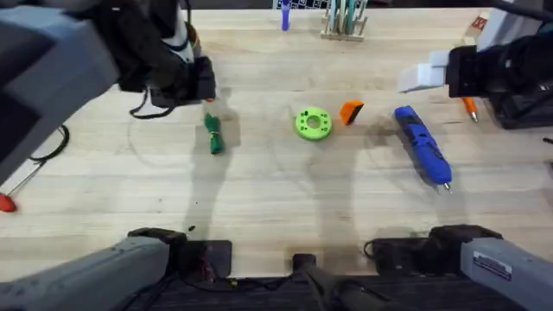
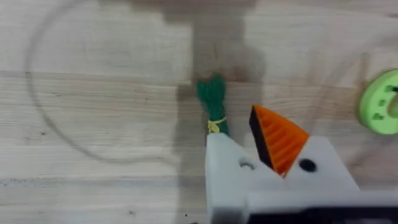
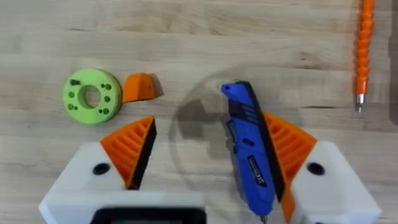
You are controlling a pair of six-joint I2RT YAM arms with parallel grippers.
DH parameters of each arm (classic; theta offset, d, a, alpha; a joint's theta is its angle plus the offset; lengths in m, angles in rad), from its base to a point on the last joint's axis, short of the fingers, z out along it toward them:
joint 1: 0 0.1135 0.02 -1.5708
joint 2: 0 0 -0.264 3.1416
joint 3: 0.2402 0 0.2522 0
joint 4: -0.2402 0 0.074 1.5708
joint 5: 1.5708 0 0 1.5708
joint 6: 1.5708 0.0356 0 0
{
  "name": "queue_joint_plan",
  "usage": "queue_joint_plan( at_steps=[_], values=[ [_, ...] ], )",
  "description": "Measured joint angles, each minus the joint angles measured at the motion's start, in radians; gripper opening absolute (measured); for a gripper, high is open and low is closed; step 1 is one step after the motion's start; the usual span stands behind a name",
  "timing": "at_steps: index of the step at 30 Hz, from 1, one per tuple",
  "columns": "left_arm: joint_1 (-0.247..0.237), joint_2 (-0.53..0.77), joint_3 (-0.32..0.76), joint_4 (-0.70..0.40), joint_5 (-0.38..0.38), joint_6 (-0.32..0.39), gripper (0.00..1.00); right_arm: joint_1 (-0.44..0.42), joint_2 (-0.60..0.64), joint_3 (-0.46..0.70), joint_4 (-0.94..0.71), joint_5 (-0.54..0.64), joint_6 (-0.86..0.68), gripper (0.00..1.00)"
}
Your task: Pick up the gripper from the table and insert it into the empty holder that is missing its gripper. Then pick up a screw, insert it into the mounting hole, and use the screwdriver to tighten it. Finally, clean up the table by picking up the vegetable and placing it into the bucket.
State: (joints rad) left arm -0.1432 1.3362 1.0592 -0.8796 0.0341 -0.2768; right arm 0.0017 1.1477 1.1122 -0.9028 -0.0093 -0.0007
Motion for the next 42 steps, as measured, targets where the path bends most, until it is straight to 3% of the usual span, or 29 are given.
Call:
queue_joint_plan(
  at_steps=[8, 14, 15, 31, 37, 42],
  values=[
    [0.000, -0.128, 0.000, -0.021, -0.001, 0.000, 0.003, 0.000, 0.000, 0.000, 0.000, 0.000, 0.000, 0.992],
    [0.000, -0.149, 0.000, -0.021, -0.013, 0.006, 0.891, 0.000, 0.000, 0.000, 0.000, 0.000, 0.000, 0.991],
    [0.000, -0.149, 0.000, -0.021, -0.013, 0.004, 0.963, 0.000, 0.000, 0.000, 0.000, 0.000, 0.000, 0.991],
    [0.000, -0.149, 0.000, -0.022, -0.020, 0.007, 0.985, 0.000, 0.000, 0.000, -0.021, 0.000, 0.000, 0.991],
    [0.000, -0.149, 0.000, -0.072, -0.036, 0.010, 0.986, 0.000, 0.000, 0.000, -0.021, 0.000, 0.000, 0.991],
    [0.000, -0.149, 0.000, -0.006, -0.039, 0.013, 0.986, 0.000, 0.000, 0.000, -0.021, 0.000, 0.000, 0.991]
  ],
)
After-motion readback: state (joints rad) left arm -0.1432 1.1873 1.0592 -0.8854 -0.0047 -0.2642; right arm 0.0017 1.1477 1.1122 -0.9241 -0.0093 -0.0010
